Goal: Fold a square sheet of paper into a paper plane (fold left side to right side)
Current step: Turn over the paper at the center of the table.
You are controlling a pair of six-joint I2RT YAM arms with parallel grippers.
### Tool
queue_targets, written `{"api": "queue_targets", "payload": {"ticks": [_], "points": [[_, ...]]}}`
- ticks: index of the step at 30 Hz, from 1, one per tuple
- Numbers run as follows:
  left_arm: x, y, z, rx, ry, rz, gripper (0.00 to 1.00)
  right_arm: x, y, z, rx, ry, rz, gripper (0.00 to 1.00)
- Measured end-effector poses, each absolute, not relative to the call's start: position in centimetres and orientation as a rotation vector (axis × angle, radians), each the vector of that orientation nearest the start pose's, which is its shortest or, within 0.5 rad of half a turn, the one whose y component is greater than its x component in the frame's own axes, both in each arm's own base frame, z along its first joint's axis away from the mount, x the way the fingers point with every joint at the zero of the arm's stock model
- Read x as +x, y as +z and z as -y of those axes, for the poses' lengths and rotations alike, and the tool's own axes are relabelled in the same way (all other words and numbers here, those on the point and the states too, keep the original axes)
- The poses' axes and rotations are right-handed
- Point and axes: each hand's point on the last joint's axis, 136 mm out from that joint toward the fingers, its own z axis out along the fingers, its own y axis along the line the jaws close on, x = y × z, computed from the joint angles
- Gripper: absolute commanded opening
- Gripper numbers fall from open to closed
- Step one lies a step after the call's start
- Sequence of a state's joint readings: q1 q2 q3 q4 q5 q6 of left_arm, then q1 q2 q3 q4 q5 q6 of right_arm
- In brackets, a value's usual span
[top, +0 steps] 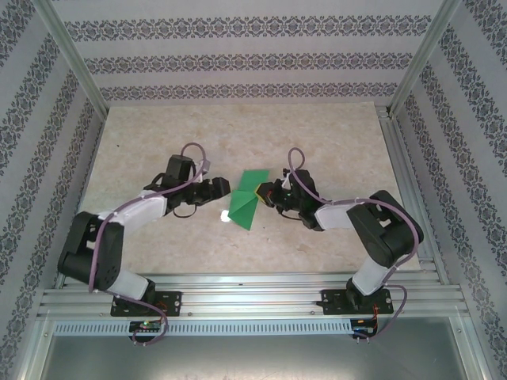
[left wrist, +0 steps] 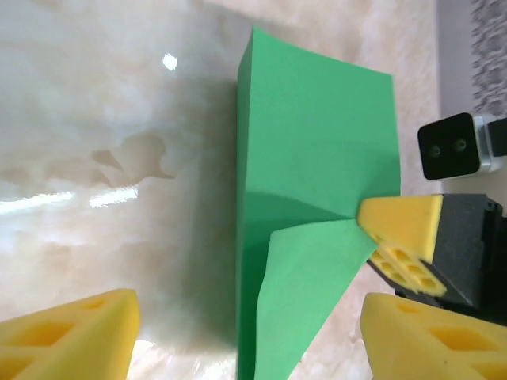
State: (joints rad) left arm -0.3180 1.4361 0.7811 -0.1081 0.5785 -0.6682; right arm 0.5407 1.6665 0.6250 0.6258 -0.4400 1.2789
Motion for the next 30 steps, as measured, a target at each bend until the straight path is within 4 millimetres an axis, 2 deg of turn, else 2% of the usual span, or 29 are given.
{"api": "queue_targets", "payload": {"ticks": [3,5,8,11,16,21,23,28,30], "points": [[32.1,15.4,20.0,-0.138,-1.215,-2.373,1.00,32.8,13.0,-28.2,0.472,1.517,-2.228,0.00],[31.5,16.5,20.4,-0.143,-1.297,-2.330,1.00,32.5,14.8,-27.9,0.446,1.524,-2.203,0.00],[30.6,16.3,21.1,-0.183,-1.412,-2.317,1.00,32.4,16.9,-27.8,0.410,1.536,-2.170,0.00],[29.8,16.2,21.8,-0.211,-1.488,-2.319,1.00,32.3,18.0,-27.8,0.398,1.543,-2.158,0.00],[29.0,18.3,23.9,-0.144,-1.606,-2.266,0.98,32.1,18.9,-27.7,0.391,1.543,-2.156,0.00],[28.2,18.8,25.4,-0.112,-1.673,-2.262,0.85,32.0,19.6,-27.8,0.384,1.557,-2.142,0.00],[27.8,18.7,26.0,-0.101,-1.694,-2.273,0.76,31.8,19.8,-28.1,0.377,1.572,-2.138,0.00],[27.3,19.1,26.8,-0.079,-1.730,-2.275,0.43,31.5,20.3,-28.6,0.369,1.603,-2.131,0.00],[27.3,19.3,26.9,-0.072,-1.732,-2.269,0.33,31.4,20.2,-28.7,0.367,1.600,-2.135,0.00]]}}
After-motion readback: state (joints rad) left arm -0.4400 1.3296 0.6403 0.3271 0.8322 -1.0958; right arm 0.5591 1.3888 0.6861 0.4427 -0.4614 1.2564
